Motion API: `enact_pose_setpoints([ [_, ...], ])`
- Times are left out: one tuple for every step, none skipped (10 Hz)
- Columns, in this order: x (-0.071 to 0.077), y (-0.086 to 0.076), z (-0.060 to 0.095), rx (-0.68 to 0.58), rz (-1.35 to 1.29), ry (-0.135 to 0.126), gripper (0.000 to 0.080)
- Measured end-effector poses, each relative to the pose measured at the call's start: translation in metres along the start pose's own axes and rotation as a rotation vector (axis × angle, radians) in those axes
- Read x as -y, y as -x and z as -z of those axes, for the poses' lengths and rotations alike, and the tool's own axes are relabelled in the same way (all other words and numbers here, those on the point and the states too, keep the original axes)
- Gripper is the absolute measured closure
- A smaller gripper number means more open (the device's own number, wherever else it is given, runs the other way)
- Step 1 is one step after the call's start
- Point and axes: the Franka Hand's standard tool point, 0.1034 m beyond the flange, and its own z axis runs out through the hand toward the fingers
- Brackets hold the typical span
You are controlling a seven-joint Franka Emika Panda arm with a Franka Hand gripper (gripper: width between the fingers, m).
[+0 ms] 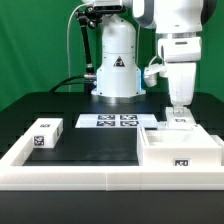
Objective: Assemble cabinet
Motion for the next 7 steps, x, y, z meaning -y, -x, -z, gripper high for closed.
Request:
enact_pose_setpoints([
  [0.0007, 0.0002, -0.0013, 0.0, -0.001, -0.003, 0.0729],
  [0.0009, 0.0004, -0.0017, 0.0, -0.001, -0.004, 0.0729],
  [0.0005, 0.001, -0.0011, 0.002, -0.001, -0.006, 0.0729],
  [-0.001, 0.0022, 0.0004, 0.006, -0.003, -0.01, 0.0729],
  [-0.0046, 0.0029, 0.0021, 0.005, -0.007, -0.006, 0.0729],
  [-0.0062, 0.0044, 0.0015, 0.005, -0.011, -0.006, 0.0729],
  [-0.008, 0.0051, 0.0013, 0.005, -0.014, -0.005, 0.0729],
])
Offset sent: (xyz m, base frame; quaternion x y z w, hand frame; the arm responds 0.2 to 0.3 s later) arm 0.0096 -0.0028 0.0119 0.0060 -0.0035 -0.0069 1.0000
